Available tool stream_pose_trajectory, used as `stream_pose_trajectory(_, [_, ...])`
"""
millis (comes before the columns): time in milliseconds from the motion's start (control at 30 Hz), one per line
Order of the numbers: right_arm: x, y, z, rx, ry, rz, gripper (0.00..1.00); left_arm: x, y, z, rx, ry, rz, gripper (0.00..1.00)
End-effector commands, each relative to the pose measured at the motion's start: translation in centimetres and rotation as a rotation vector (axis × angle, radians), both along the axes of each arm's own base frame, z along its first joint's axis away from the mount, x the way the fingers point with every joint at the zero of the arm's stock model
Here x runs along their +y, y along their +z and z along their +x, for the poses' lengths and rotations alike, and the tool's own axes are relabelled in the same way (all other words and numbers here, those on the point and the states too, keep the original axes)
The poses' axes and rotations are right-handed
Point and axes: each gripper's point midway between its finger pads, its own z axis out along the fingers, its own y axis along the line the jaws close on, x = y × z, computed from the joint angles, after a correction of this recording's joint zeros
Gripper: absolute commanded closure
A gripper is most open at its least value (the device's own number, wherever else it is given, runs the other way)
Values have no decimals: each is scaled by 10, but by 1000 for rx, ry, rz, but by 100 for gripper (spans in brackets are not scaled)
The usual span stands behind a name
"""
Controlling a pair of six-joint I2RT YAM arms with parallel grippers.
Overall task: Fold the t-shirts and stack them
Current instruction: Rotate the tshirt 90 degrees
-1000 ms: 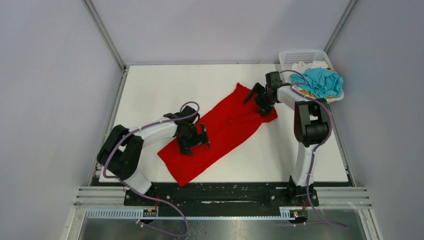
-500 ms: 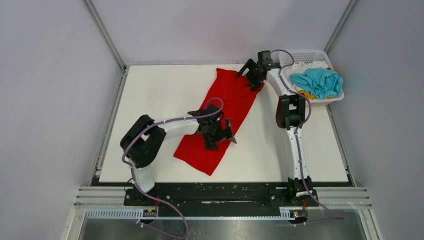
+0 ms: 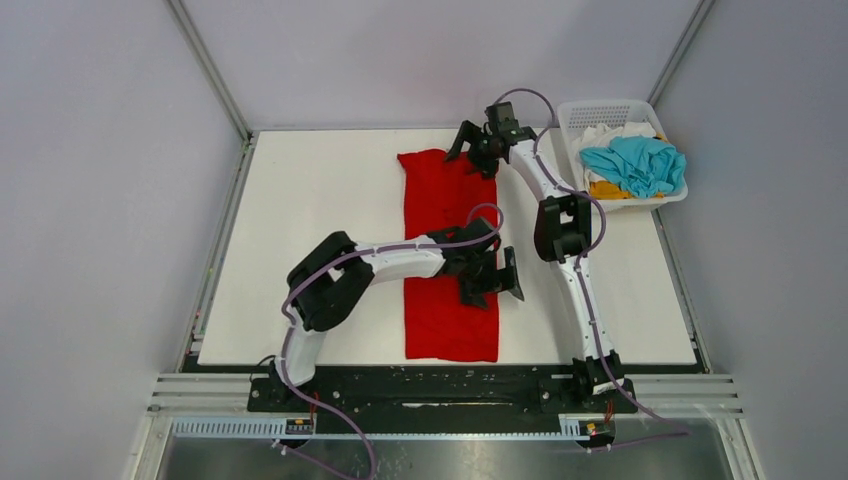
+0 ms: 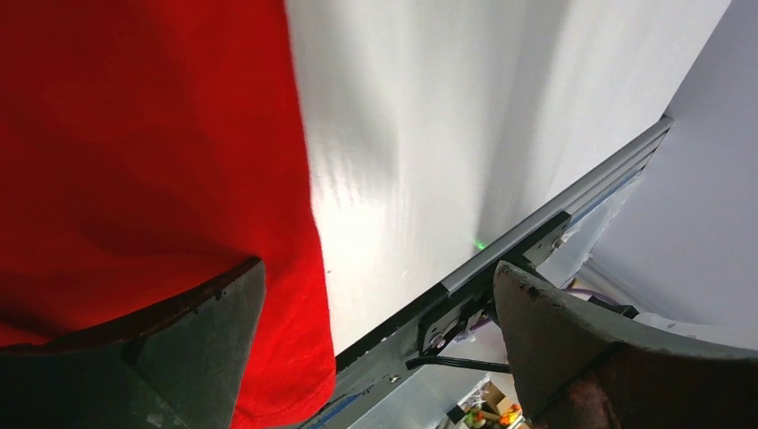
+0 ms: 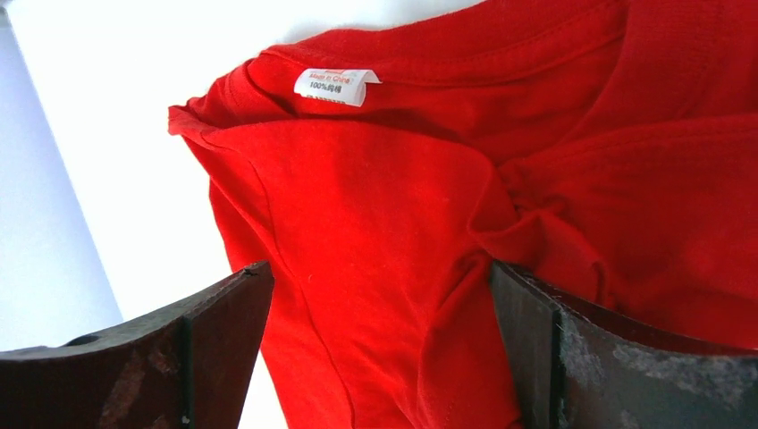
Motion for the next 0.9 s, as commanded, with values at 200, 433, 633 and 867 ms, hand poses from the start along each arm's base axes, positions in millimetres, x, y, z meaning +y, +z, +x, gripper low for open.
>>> stream_pose_trajectory(200, [-64, 216, -7, -489, 16, -330, 1, 69, 68, -4, -294, 8, 111, 1])
stream_pose_trajectory(433, [-126, 221, -119, -340, -14, -526, 1, 193, 27, -47, -283, 136, 372, 1])
stream_pose_trajectory(633, [-138, 129, -238, -225, -146, -378, 0, 218, 11, -70, -256, 123, 354, 1])
stream_pose_trajectory(867, [-119, 66, -338, -134, -58, -266, 3, 209, -7, -77, -196, 59, 369, 1])
